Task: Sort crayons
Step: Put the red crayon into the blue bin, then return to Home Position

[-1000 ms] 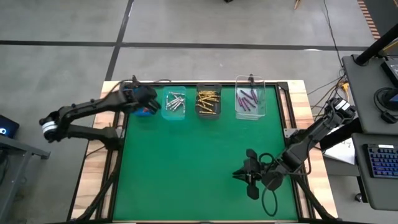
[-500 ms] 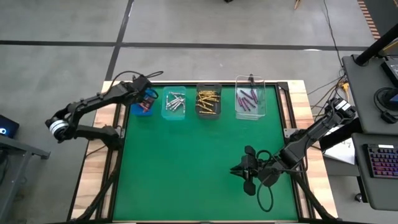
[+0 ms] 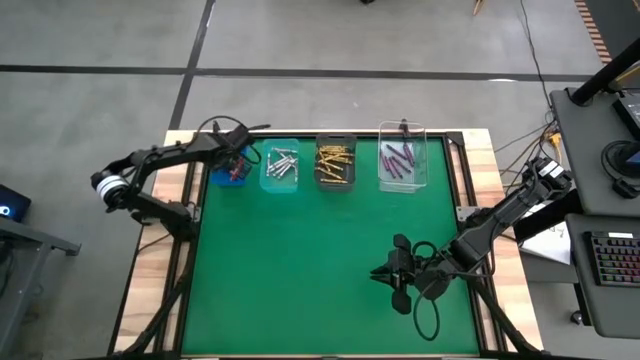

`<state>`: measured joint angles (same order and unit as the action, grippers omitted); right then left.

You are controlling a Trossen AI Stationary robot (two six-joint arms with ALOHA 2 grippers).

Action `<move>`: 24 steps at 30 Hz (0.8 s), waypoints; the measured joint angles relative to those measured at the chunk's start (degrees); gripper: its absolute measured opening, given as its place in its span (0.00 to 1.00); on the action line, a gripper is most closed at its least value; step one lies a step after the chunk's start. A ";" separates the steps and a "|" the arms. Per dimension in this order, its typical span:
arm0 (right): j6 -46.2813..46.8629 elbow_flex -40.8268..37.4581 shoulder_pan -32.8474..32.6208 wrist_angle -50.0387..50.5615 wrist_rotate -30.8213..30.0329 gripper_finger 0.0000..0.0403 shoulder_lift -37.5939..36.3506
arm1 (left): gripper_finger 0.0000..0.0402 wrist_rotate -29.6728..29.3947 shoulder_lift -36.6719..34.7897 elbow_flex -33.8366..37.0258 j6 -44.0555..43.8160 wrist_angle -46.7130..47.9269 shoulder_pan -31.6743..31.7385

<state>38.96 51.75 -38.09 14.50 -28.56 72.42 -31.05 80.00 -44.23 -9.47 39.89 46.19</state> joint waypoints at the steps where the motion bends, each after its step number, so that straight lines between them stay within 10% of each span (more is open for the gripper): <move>1: 0.00 0.00 0.00 0.00 0.00 0.11 0.00 | 0.08 -0.11 0.38 0.00 0.00 -0.08 0.00; 14: -2.74 0.00 0.58 -0.04 -0.12 0.11 0.00 | 0.15 -0.51 -5.47 0.00 -2.18 1.11 -3.47; 24: -17.47 0.04 6.50 -0.39 -1.49 0.11 0.00 | 0.15 3.75 -22.42 0.46 -3.91 -0.09 -24.82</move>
<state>21.49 51.79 -31.59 14.11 -30.04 72.42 -27.30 57.58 -43.77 -13.38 39.80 21.38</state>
